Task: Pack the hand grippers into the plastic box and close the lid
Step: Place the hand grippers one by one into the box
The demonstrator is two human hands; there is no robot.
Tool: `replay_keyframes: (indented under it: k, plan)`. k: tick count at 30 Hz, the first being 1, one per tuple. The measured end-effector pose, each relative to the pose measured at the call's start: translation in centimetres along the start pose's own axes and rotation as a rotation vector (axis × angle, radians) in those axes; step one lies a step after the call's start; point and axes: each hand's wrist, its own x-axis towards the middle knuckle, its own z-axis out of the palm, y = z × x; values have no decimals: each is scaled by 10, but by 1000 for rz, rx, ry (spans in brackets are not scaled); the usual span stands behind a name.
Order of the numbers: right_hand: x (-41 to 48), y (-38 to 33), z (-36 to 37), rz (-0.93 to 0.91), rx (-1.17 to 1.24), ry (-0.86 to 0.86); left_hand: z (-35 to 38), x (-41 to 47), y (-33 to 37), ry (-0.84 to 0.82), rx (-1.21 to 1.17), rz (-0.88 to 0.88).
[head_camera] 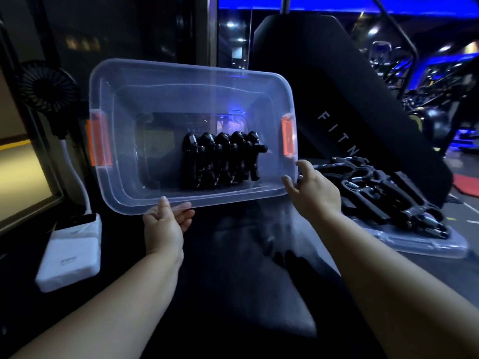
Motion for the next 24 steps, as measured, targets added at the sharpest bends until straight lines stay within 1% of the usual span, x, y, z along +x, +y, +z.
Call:
replay_keyframes:
  k: [3,6,8,10,13,15,24]
  plan:
    - [-10,34,-7,91,-44,-3,1,-4,2,-7,8,15]
    - [-17,66,-13,174,-202,-4,2,-5,2,-8,20,24]
    - [-19,84,-17,251,-293,-41,2,-3,0,-6,24,20]
    - [-20,97,-19,343,-322,-77,1,-1,-2,-3,34,17]
    - [-23,110,-19,471,-278,-93,1,-2,-1,0,36,21]
    - [-25,113,-18,525,-222,-109,2,-4,0,-1,38,27]
    - [-20,120,-18,542,-179,-138,2,-3,-1,-1,38,35]
